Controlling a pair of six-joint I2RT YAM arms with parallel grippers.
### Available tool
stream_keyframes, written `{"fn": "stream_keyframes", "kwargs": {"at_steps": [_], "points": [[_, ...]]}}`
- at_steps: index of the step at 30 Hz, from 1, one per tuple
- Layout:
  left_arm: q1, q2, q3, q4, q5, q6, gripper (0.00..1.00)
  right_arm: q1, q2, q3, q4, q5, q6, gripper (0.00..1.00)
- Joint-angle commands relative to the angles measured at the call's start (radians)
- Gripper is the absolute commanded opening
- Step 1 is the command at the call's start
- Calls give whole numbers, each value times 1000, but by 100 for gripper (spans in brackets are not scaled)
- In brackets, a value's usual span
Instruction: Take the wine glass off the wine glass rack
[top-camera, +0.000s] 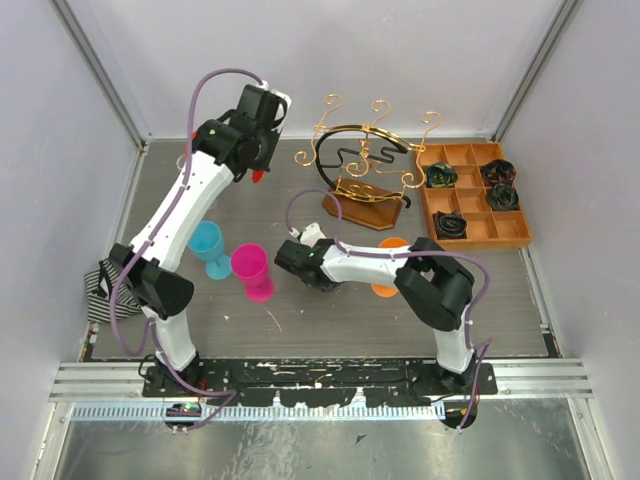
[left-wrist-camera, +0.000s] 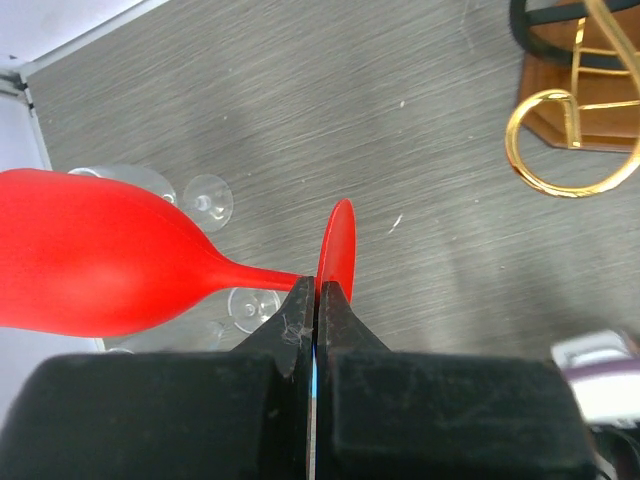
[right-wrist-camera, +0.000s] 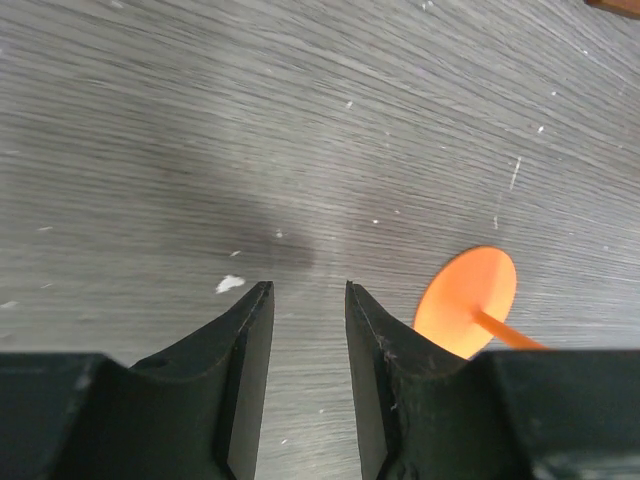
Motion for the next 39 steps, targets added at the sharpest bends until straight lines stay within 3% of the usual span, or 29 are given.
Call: {"fn": "stream_keyframes", "kwargs": {"at_steps": [1, 9, 17, 22, 27, 34, 39], "points": [[-2, 20, -11, 39, -99, 80, 0, 3, -149, -2, 85, -67, 5, 40], [-2, 2, -128, 207, -163, 238, 0, -2, -460, -33, 28, -51, -56, 41], [-6, -119, -422, 545, -134, 482, 0, -57, -751, 93, -105, 42, -53, 42], [-21, -194, -589, 691, -73, 557, 0, -107, -806, 167, -153, 81, -78, 42], [-67, -233, -739, 807, -130, 667, 0, -161, -833, 188, -153, 74, -97, 43], [-121, -259, -863, 888, -156, 733, 0, -206, -864, 211, -144, 71, -123, 44], [-166, -274, -973, 1030, -218, 768, 0, -225, -888, 211, -142, 73, -134, 44]]}}
